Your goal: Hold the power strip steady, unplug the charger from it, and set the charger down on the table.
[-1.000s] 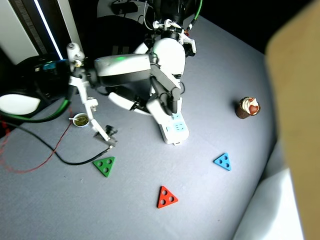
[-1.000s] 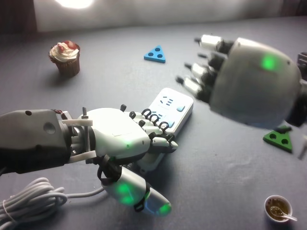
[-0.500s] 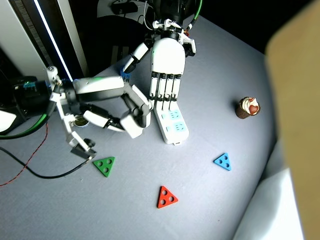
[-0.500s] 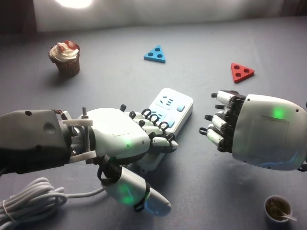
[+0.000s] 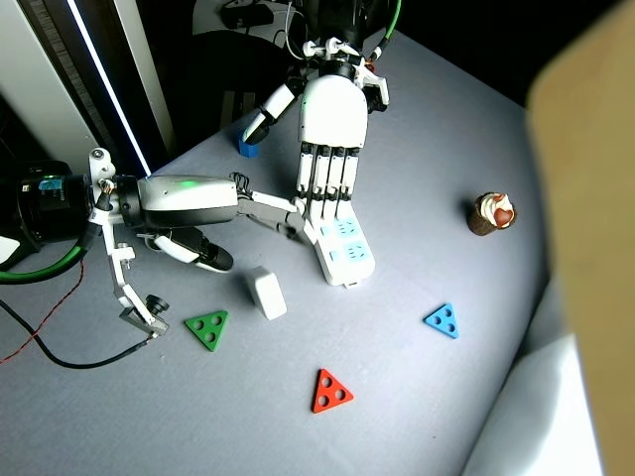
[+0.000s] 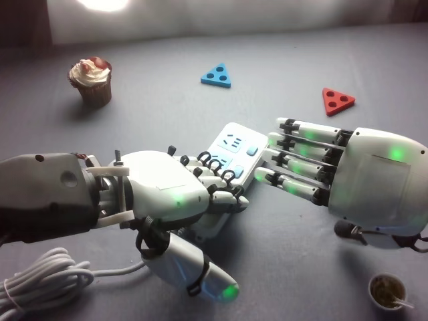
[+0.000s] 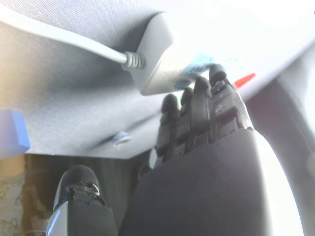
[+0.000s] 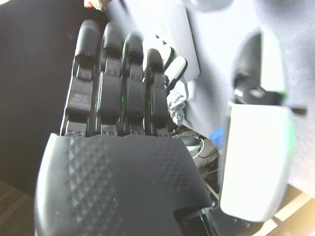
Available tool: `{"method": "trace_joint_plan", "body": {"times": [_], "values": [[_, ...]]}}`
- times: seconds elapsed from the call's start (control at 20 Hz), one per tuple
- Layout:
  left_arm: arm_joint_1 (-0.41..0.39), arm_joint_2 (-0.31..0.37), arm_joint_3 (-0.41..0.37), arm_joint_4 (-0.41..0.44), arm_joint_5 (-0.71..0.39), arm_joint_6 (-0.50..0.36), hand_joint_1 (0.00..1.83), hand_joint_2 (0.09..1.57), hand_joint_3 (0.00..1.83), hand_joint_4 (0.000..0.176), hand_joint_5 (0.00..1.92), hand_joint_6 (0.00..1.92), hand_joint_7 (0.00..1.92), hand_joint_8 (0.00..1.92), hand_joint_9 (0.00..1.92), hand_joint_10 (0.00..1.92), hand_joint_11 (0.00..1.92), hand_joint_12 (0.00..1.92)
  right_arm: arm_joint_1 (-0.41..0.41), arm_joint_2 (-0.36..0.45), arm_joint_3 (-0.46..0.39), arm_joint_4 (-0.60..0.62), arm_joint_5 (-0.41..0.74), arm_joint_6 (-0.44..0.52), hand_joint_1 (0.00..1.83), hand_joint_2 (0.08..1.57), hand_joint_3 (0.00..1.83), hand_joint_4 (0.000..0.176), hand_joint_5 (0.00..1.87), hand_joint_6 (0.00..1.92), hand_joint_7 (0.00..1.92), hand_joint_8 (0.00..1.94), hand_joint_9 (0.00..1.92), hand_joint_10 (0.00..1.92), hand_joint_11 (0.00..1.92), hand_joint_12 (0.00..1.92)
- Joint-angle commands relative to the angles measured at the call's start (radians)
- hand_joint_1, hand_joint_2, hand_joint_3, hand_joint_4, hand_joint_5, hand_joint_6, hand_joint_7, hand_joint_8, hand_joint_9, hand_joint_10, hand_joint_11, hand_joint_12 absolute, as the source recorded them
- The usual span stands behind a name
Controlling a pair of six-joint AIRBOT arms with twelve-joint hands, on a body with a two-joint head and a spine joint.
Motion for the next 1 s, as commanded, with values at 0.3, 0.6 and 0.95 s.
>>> {"method": "trace_joint_plan", "body": {"times": [0.3,0.6,0.95], "values": [[0.001,0.006,-0.003,-0.008,-0.017,0.001,0.08,0.96,0.0,0.0,0.16,0.0,0.16,0.0,0.12,0.0,0.08,0.02,-0.012,0.143,-0.176,0.142,0.15,0.094,0.5,0.71,0.0,0.0,0.0,0.0,0.01,0.0,0.04,0.0,0.0,0.25],[0.001,0.018,-0.011,-0.017,-0.022,0.001,0.07,0.97,0.0,0.0,0.13,0.0,0.14,0.0,0.11,0.0,0.07,0.01,0.067,0.257,-0.299,0.392,-0.057,0.118,0.25,0.82,0.01,0.0,0.0,0.0,0.0,0.0,0.02,0.0,0.0,0.09],[-0.061,0.053,-0.024,-0.03,-0.01,0.001,0.04,0.99,0.01,0.0,0.14,0.0,0.16,0.0,0.12,0.0,0.08,0.01,0.252,0.347,-0.327,0.514,-0.421,0.178,0.06,0.89,0.01,0.0,0.0,0.0,0.04,0.01,0.06,0.01,0.02,0.11]]}}
